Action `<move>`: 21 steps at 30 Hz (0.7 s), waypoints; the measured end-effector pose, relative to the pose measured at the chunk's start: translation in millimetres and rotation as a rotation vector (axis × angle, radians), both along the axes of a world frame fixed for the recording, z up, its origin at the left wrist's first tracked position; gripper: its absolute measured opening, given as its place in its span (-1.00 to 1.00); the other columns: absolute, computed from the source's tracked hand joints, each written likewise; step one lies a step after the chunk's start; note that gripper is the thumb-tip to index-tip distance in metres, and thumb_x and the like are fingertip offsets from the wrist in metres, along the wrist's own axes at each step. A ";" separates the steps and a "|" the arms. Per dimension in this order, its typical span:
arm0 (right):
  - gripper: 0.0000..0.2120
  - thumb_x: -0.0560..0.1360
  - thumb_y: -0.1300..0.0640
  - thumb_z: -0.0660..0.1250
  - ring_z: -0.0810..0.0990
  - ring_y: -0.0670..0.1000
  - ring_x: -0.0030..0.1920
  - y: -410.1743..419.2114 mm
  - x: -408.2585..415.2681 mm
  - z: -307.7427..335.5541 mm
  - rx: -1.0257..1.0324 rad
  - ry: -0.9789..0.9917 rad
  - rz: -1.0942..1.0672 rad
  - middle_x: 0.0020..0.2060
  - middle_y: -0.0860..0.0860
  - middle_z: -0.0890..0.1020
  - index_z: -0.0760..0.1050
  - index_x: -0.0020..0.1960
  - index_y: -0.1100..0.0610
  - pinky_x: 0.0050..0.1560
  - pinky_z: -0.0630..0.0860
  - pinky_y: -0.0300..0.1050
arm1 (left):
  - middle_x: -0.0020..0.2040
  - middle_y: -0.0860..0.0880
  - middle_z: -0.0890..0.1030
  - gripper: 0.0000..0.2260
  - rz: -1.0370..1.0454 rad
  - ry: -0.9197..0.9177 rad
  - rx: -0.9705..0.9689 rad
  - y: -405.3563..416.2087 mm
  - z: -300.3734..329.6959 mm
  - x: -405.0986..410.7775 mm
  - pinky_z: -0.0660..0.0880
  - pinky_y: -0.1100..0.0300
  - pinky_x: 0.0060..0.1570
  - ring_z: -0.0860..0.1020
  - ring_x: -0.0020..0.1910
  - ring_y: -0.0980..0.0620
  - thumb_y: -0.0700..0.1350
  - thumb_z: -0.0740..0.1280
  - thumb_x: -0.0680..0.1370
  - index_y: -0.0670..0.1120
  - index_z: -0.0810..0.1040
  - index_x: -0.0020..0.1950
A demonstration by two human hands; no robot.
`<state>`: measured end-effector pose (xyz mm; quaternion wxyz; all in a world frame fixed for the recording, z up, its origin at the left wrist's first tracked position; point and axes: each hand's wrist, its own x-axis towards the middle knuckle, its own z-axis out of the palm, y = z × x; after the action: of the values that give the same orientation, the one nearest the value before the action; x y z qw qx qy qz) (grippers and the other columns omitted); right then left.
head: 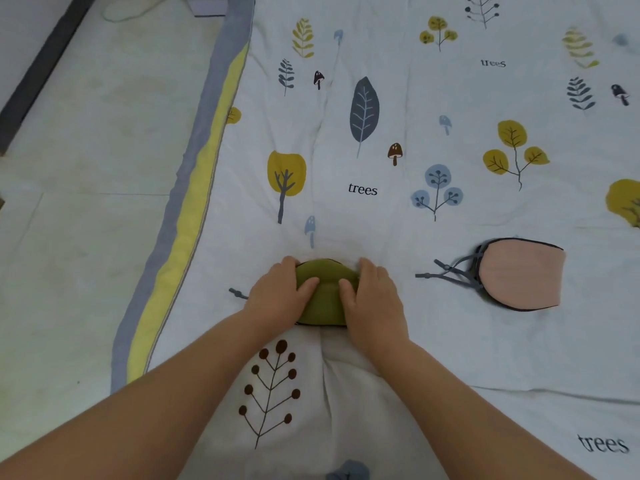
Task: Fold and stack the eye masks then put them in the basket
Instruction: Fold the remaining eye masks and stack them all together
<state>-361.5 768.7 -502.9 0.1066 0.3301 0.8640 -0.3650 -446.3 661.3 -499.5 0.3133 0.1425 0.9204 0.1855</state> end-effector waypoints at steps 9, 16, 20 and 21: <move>-0.86 0.48 0.10 0.25 0.43 0.04 -0.24 27.5 9.4 8.7 -0.360 0.042 -0.268 -0.34 -0.07 0.39 0.30 -0.07 0.10 -0.33 0.45 -0.20 | 0.00 -0.09 0.48 -0.73 0.045 -0.150 0.195 22.2 23.2 7.8 0.46 0.06 0.02 0.46 -0.03 -0.05 -0.05 0.21 0.55 -0.16 0.36 0.18; -0.85 0.44 0.16 0.27 0.35 -0.12 -0.38 83.1 40.5 22.0 -0.271 0.168 -0.375 -0.38 -0.07 0.39 0.27 -0.13 0.09 -0.41 0.25 -0.19 | -0.10 -0.04 0.48 -0.77 0.007 -0.184 0.310 83.8 34.0 29.6 0.41 0.15 -0.14 0.46 -0.12 -0.01 -0.04 0.23 0.54 -0.14 0.38 0.12; -0.85 0.44 0.17 0.26 0.36 -0.10 -0.38 118.9 57.7 29.1 -0.253 0.204 -0.491 -0.38 -0.06 0.41 0.28 -0.19 0.05 -0.41 0.25 -0.19 | -0.19 0.04 0.42 -0.79 0.016 -0.231 0.364 126.8 35.6 43.9 0.38 0.20 -0.22 0.42 -0.19 0.06 -0.05 0.23 0.53 -0.11 0.38 0.11; -0.83 0.44 0.17 0.26 0.37 -0.10 -0.38 127.4 61.9 30.2 -0.249 0.213 -0.509 -0.38 -0.06 0.41 0.27 -0.23 0.02 -0.41 0.26 -0.19 | -0.18 0.03 0.42 -0.76 0.012 -0.238 0.374 137.2 35.7 46.9 0.39 0.17 -0.16 0.42 -0.15 0.02 -0.06 0.23 0.53 -0.13 0.39 0.14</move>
<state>-299.6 896.1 -472.7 -0.0397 0.4802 0.7085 -0.5155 -399.4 798.5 -463.8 0.3866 0.1696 0.8275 0.3702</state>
